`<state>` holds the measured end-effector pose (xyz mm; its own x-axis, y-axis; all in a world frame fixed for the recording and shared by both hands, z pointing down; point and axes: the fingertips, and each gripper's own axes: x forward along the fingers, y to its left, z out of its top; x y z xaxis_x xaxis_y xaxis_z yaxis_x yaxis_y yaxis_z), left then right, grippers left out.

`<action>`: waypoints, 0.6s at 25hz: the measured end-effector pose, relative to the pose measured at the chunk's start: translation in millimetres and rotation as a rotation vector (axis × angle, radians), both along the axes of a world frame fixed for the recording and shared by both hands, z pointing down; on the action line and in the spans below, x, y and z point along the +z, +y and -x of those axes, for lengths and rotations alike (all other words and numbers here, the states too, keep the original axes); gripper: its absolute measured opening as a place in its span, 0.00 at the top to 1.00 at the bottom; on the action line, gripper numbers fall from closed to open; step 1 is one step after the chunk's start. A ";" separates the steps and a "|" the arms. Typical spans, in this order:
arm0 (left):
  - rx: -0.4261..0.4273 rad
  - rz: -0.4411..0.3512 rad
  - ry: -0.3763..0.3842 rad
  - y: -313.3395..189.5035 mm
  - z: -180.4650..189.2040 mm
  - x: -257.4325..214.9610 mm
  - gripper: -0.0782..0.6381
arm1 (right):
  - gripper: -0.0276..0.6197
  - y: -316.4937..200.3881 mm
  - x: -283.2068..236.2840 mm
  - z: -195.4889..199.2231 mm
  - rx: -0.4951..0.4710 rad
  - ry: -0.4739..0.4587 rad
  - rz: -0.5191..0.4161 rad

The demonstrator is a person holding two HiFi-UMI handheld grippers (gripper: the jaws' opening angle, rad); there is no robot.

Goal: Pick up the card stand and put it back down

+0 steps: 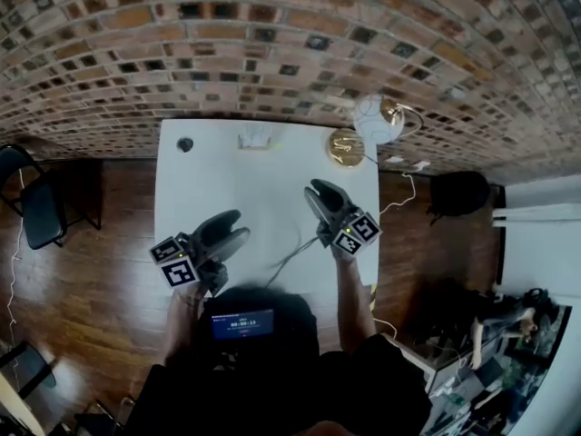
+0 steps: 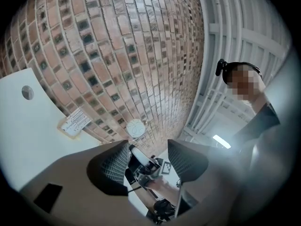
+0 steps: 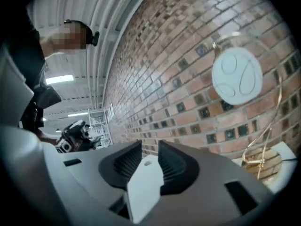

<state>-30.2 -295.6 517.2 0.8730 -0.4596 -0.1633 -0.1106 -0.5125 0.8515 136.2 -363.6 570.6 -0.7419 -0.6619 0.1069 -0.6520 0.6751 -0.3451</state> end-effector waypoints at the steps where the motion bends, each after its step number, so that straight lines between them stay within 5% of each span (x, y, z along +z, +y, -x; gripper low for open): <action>1: 0.010 -0.013 0.019 0.5 0.3 -4.5 0.54 | 0.77 18.0 -16.0 1.4 0.018 -0.015 -0.017; 8: 0.064 -0.075 0.077 32.9 -3.8 -25.6 0.54 | 0.82 121.8 -93.2 18.8 0.053 -0.046 -0.102; 15: 0.014 -0.145 0.091 97.4 -15.7 -57.3 0.54 | 0.82 182.2 -131.4 13.7 -0.016 -0.053 -0.184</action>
<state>-14.5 -198.2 459.9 0.8580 -0.4131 -0.3053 -0.0285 -0.6317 0.7747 122.5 -181.3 439.2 -0.7539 -0.6547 -0.0543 -0.6248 0.7401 -0.2488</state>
